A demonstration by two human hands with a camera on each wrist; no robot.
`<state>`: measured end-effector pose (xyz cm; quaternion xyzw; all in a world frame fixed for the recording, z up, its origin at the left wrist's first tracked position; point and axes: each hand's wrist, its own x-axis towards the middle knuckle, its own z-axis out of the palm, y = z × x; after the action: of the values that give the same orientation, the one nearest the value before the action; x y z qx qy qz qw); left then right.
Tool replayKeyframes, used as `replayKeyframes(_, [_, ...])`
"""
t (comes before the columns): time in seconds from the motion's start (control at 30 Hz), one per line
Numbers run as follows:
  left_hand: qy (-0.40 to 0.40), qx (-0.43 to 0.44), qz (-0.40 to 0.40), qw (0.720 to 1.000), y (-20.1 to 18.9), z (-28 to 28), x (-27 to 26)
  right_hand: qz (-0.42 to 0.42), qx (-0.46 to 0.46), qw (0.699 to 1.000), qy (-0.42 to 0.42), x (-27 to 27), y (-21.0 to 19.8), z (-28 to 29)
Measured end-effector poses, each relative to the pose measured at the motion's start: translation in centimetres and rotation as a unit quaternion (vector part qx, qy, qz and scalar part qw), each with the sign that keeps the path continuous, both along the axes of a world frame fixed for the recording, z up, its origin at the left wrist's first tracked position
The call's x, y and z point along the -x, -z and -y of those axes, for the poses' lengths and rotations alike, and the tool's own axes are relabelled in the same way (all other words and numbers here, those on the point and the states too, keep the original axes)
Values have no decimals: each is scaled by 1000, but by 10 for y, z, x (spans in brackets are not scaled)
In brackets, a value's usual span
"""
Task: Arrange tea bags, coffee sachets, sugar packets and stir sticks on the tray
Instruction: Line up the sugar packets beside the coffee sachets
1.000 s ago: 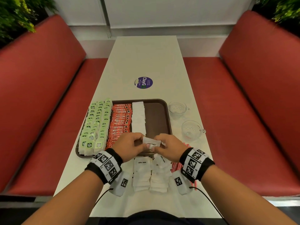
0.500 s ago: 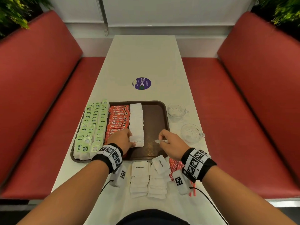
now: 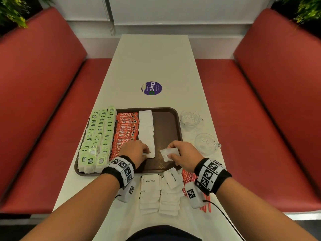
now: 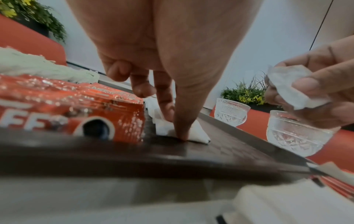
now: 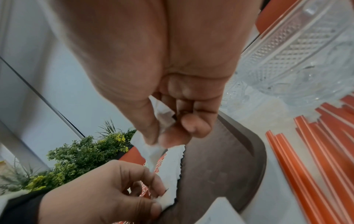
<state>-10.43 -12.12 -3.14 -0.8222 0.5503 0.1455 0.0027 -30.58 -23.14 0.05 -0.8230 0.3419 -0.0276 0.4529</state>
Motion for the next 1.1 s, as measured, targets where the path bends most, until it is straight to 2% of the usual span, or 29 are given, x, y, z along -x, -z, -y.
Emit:
replayKeyframes(0.13, [8,15,-6,1000,-2,2,3,0,-27,1000,-3,-1,-2,-2])
replayKeyframes(0.2, [-5,80,-89,993,-9,1,8,10,-36,999,-1,-2,-1,-2])
replayKeyframes(0.27, [-13,149,-187,971,-20,0,16,22,-39,999,-1,-4,-1,-3])
replayKeyframes(0.33, [10,179,-215,960,-29,-4,23,34,-46,998,-7,-6,-2,-5])
replayKeyframes(0.43, [29,168,-192,967,-30,-6,25,44,-58,997,-14,-11,0,-8])
replayKeyframes(0.5, [-9,175,-211,962,-29,-7,21,31,-40,999,-14,-13,1,-7])
replayKeyframes(0.63, [-113,183,-178,960,-25,-14,1,-71,25,995,-64,-7,7,0])
replayKeyframes(0.7, [-135,143,-158,968,-22,-17,-7,-135,63,984,-102,-4,9,0])
replayKeyframes(0.8, [-110,64,-134,983,-13,-20,-9,-226,109,958,-141,-3,8,-4])
replayKeyframes(0.9, [-111,38,-122,986,-3,-18,-8,-296,139,932,-155,-5,8,-8])
replayKeyframes(1.1, [-128,50,-108,985,6,-12,-8,-327,210,908,-157,-9,3,-13])
